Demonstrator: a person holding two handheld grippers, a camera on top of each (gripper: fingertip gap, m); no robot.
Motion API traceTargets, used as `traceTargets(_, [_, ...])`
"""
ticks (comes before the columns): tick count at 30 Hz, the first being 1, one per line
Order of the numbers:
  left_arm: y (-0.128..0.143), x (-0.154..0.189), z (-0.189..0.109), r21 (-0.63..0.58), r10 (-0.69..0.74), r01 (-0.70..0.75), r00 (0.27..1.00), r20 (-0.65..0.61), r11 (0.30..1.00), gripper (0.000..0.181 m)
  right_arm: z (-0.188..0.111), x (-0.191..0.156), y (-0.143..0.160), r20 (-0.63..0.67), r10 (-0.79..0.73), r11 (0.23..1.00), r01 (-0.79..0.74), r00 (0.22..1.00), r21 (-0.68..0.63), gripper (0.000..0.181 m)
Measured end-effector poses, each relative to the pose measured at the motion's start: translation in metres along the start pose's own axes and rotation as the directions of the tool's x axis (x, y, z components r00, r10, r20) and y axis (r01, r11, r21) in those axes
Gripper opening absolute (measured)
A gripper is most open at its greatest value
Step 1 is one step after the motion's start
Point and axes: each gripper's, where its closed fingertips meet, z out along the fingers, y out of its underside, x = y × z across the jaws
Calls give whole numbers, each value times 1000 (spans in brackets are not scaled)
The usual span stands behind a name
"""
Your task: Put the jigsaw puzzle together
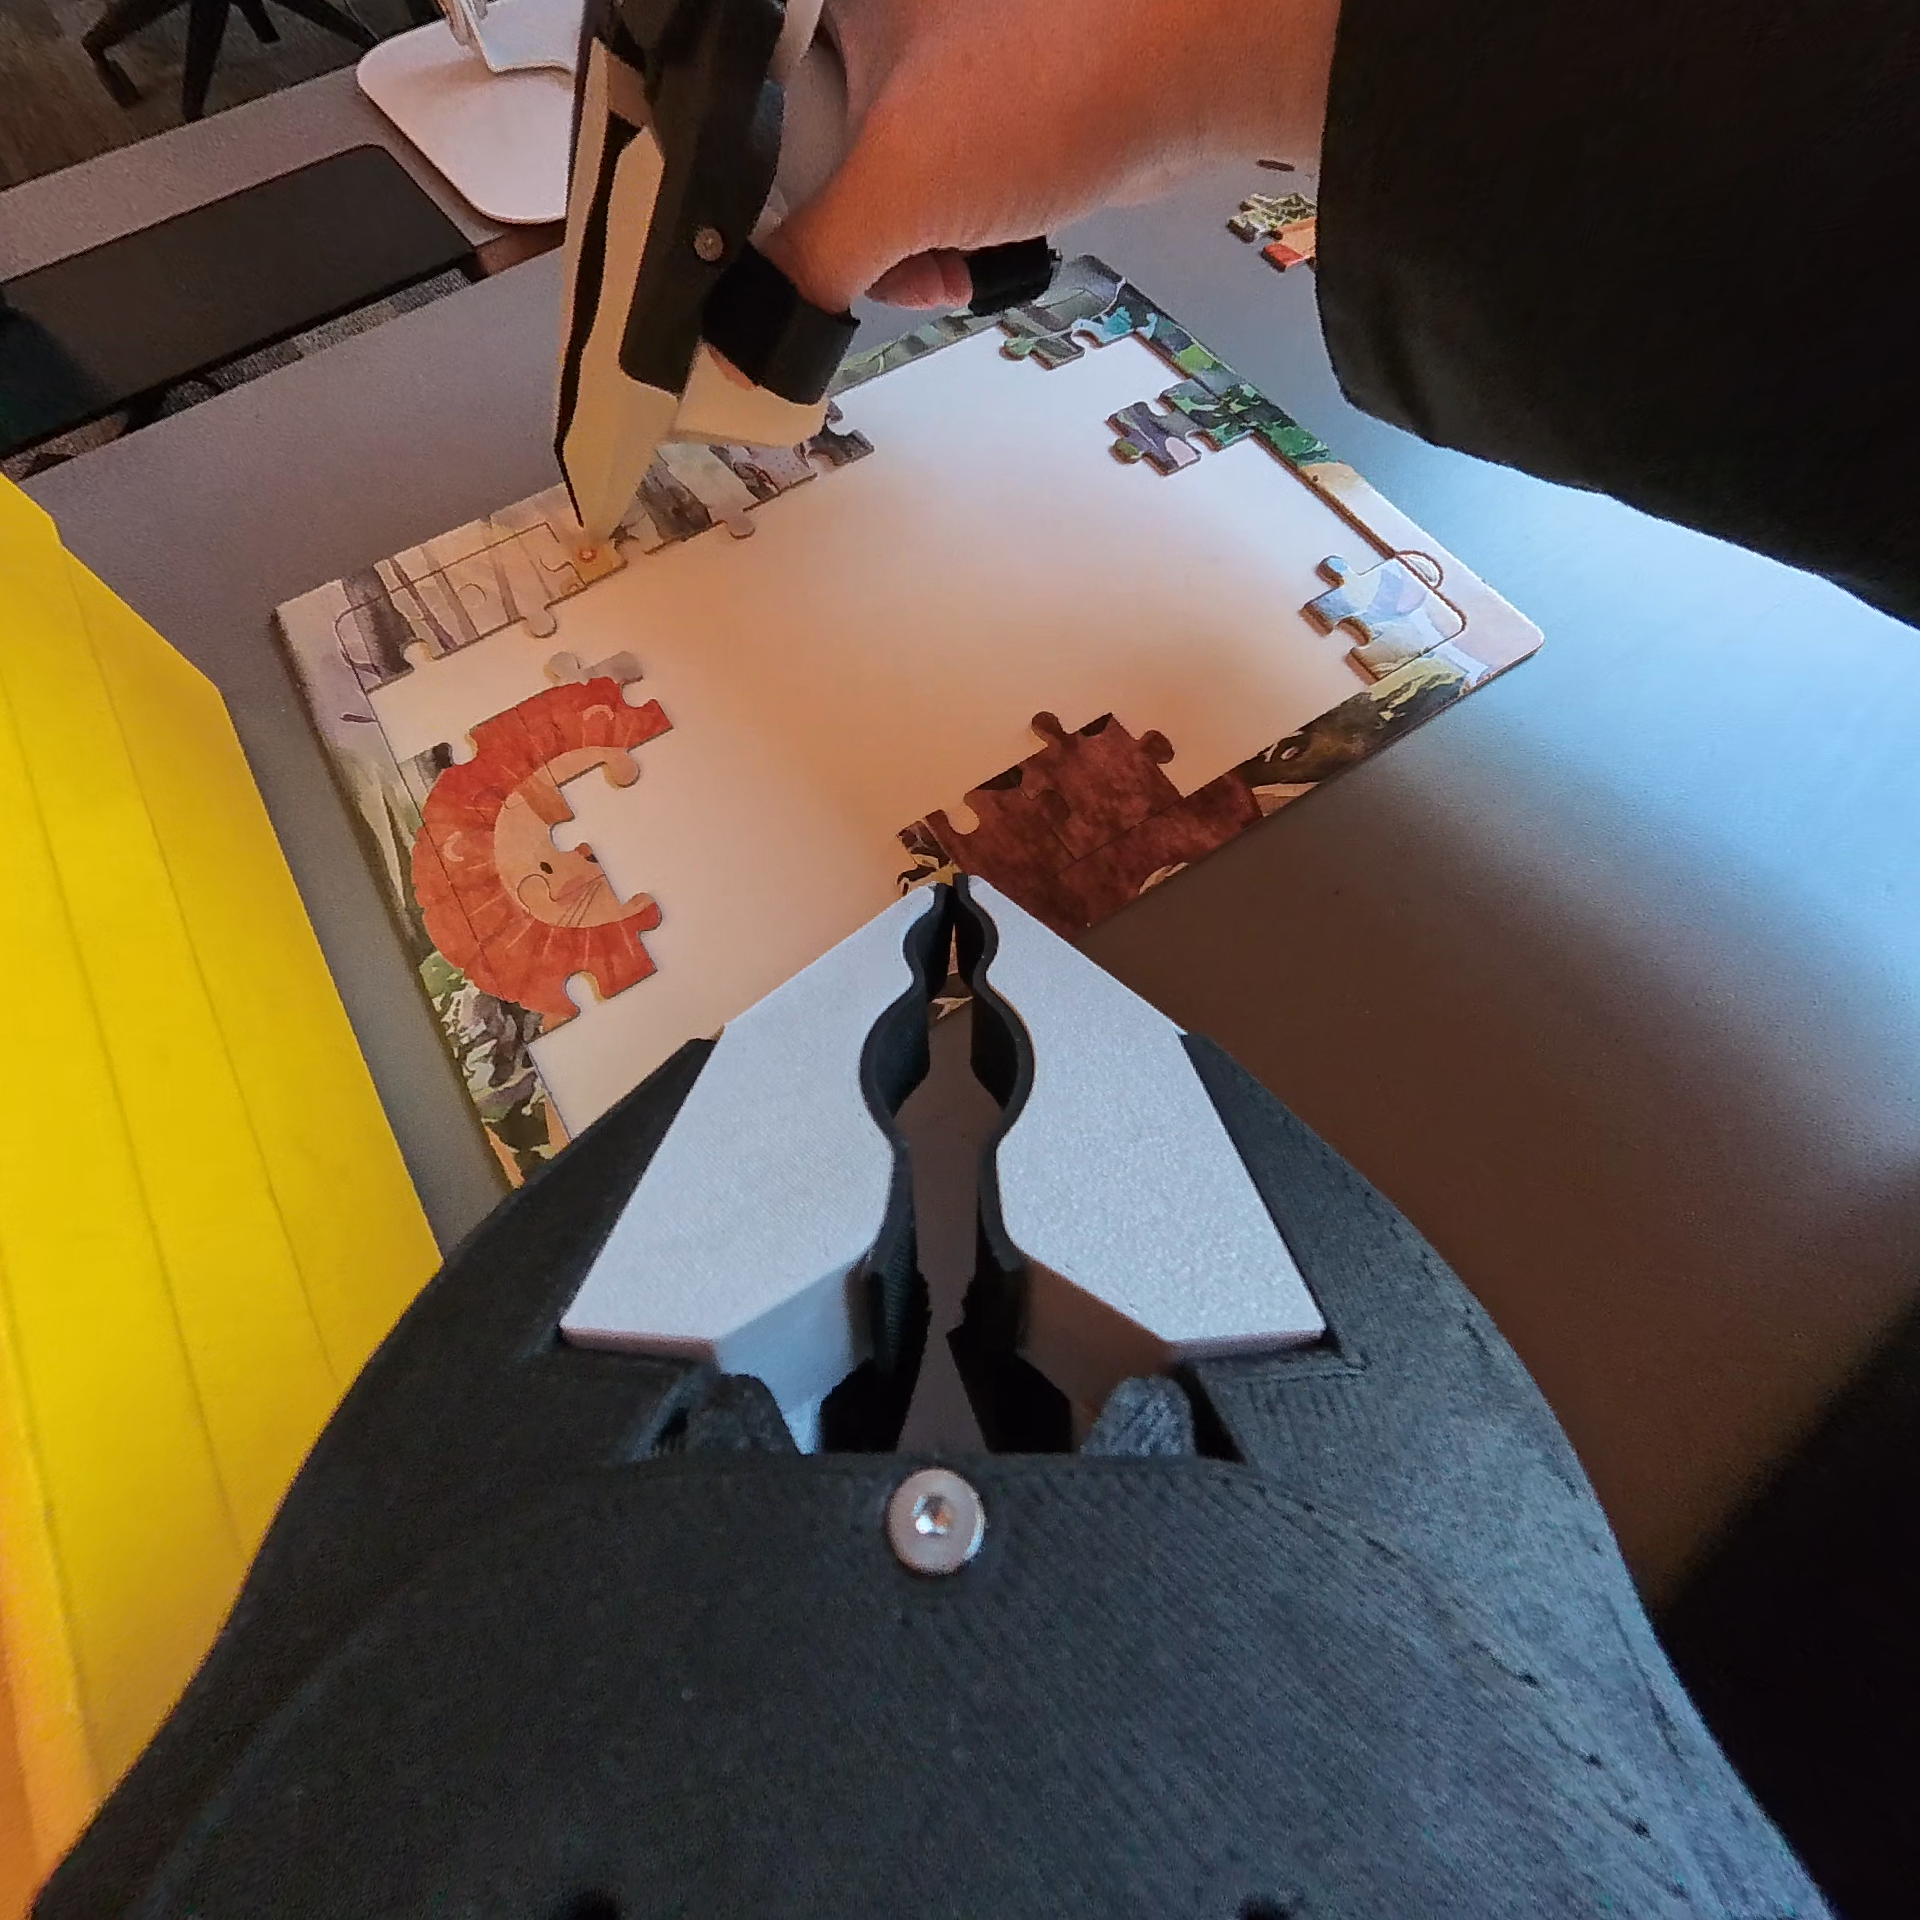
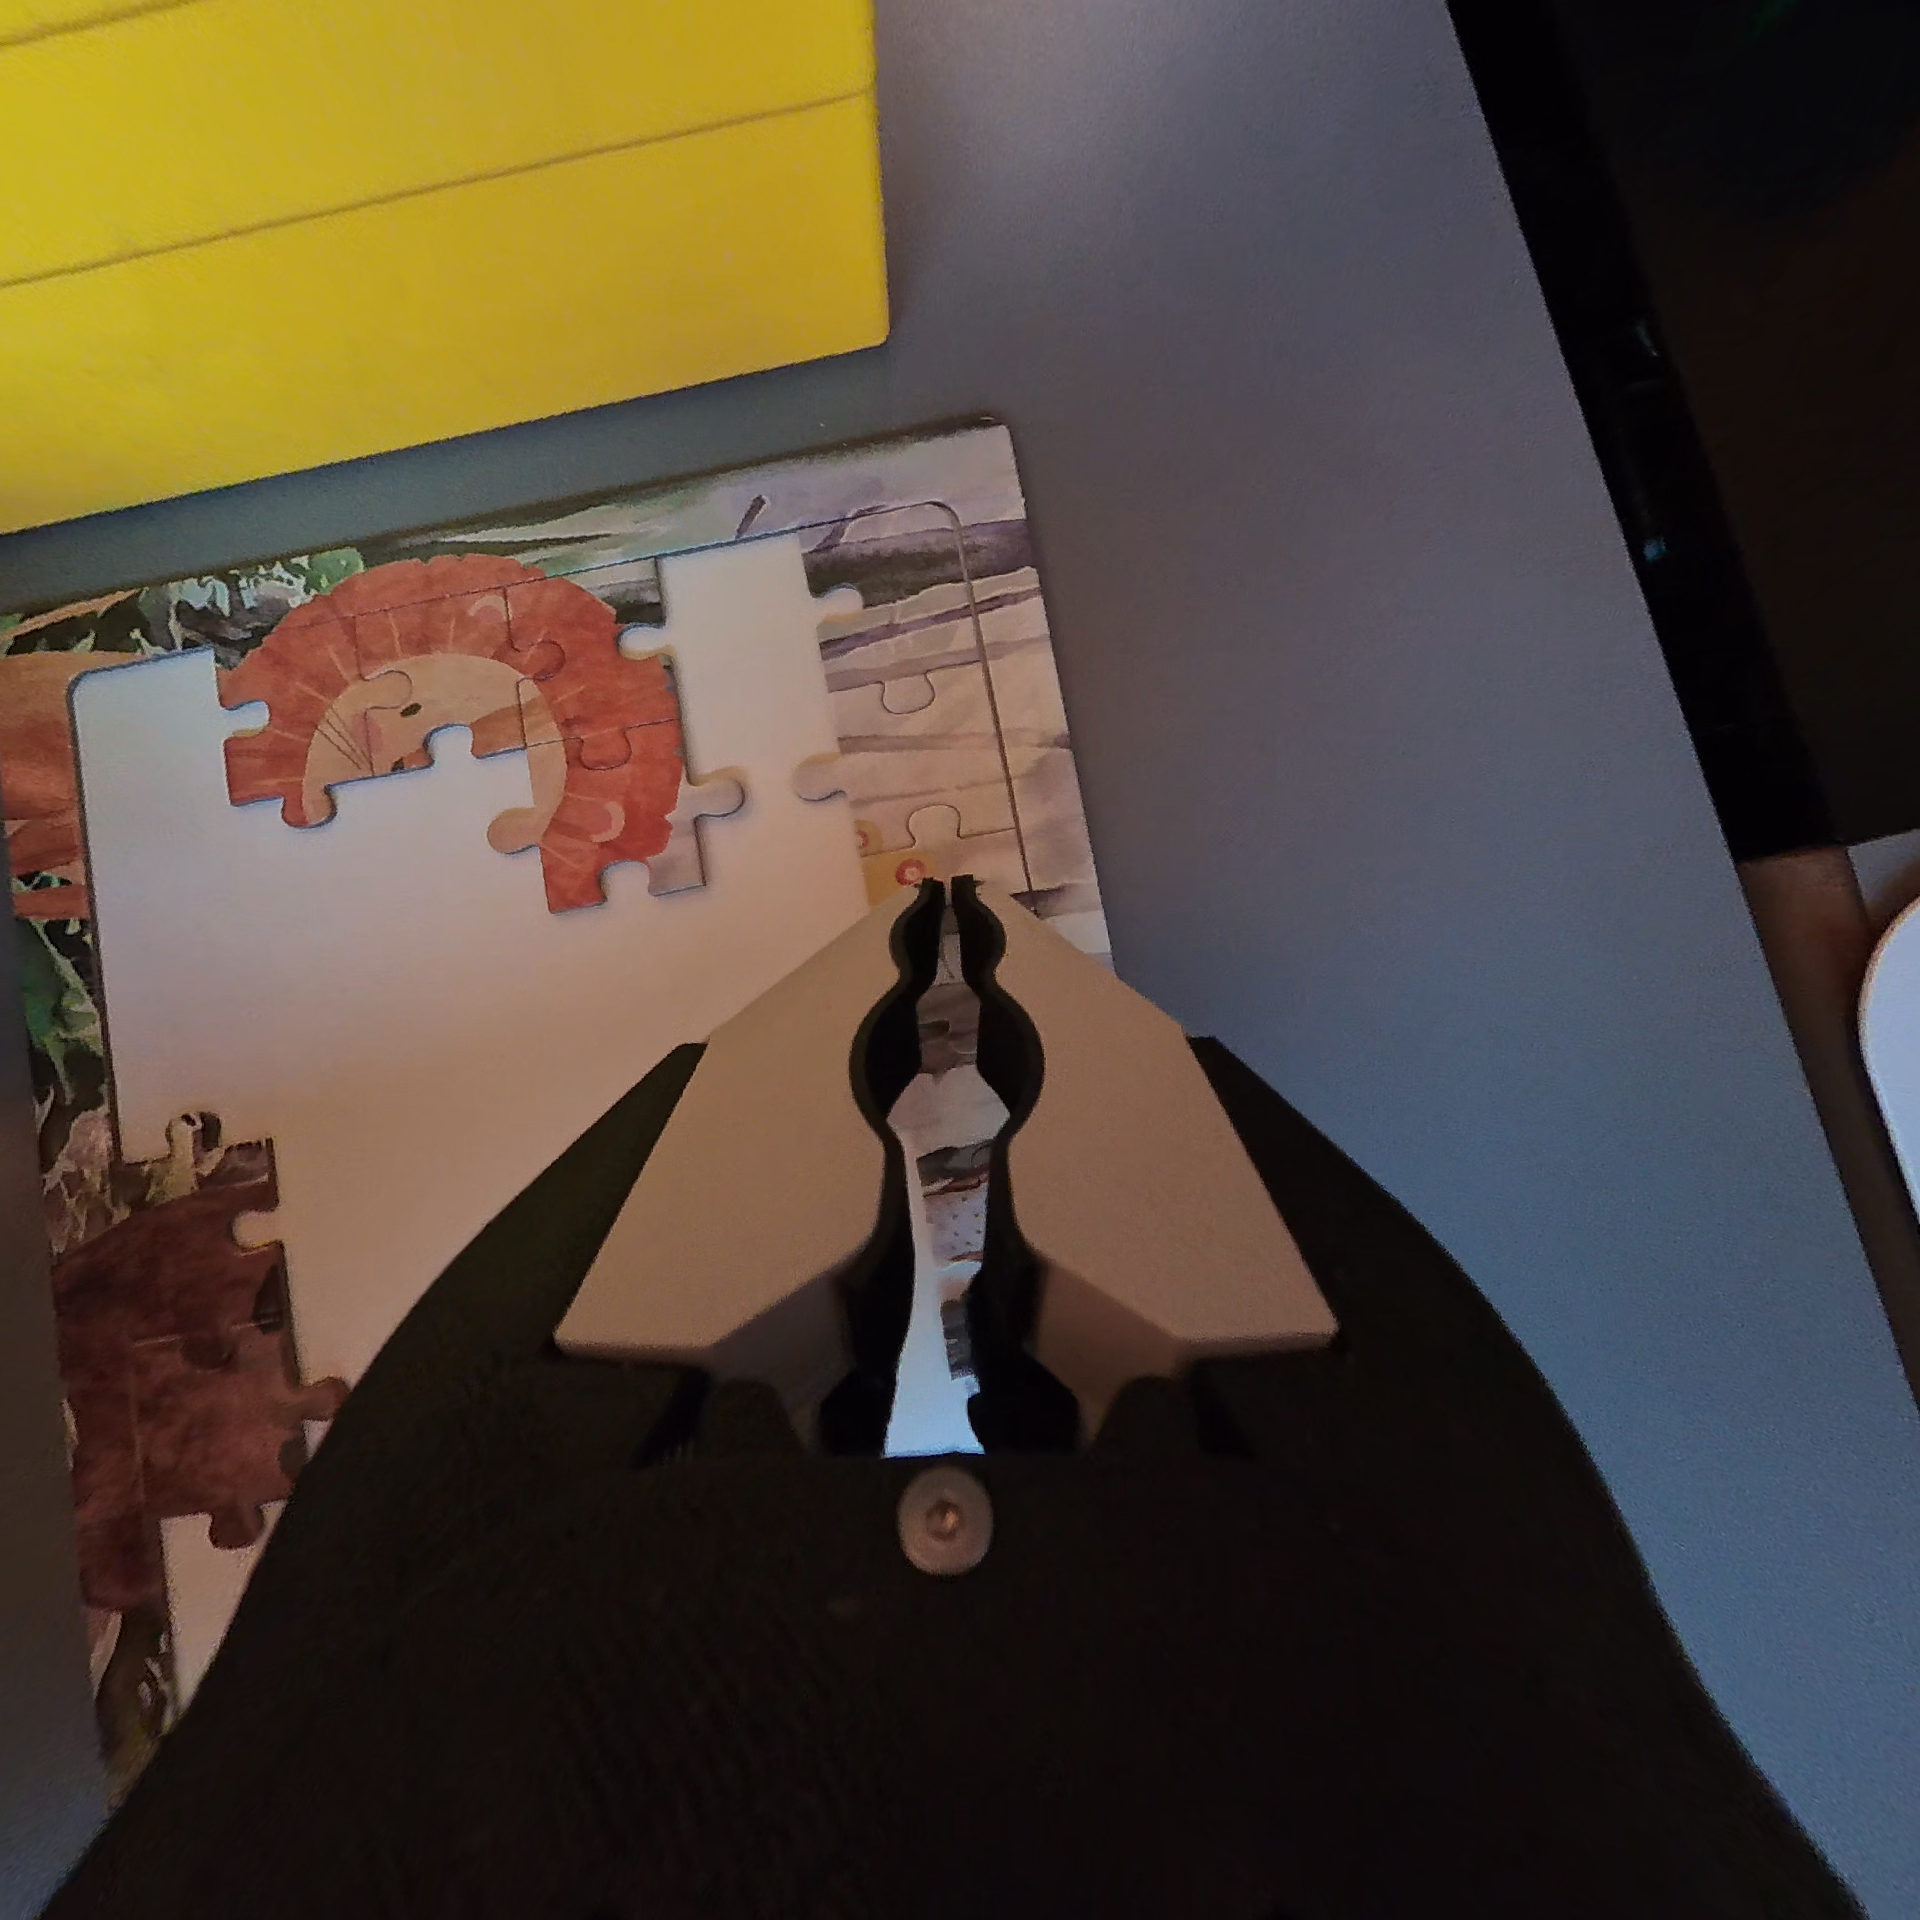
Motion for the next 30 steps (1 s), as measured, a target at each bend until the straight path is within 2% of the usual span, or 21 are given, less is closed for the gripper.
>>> traceTargets(8, [1,1,1,-7,6,-6,1000,-2,1000,0,-1,4,-1,-32,-24,999,25,999,34,1])
traceTargets(12, [2,1,1,-10,-1,1,1000,-6,1000,0,-22,11,-14,-29,21,986,-16,999,163,0])
traceTargets(15, [2,2,1,-12,-2,2,1000,-13,1000,0,-28,9,2,9,35,993,-35,999,109,0])
traceTargets(18, [3,3,2,-16,9,-9,1000,-11,1000,0,-23,11,18,-13,25,998,-24,1000,51,0])
traceTargets(30, [7,2,4,-33,4,-4,1000,-14,999,0,-11,5,13,-21,-3,1000,3,1000,16,0])
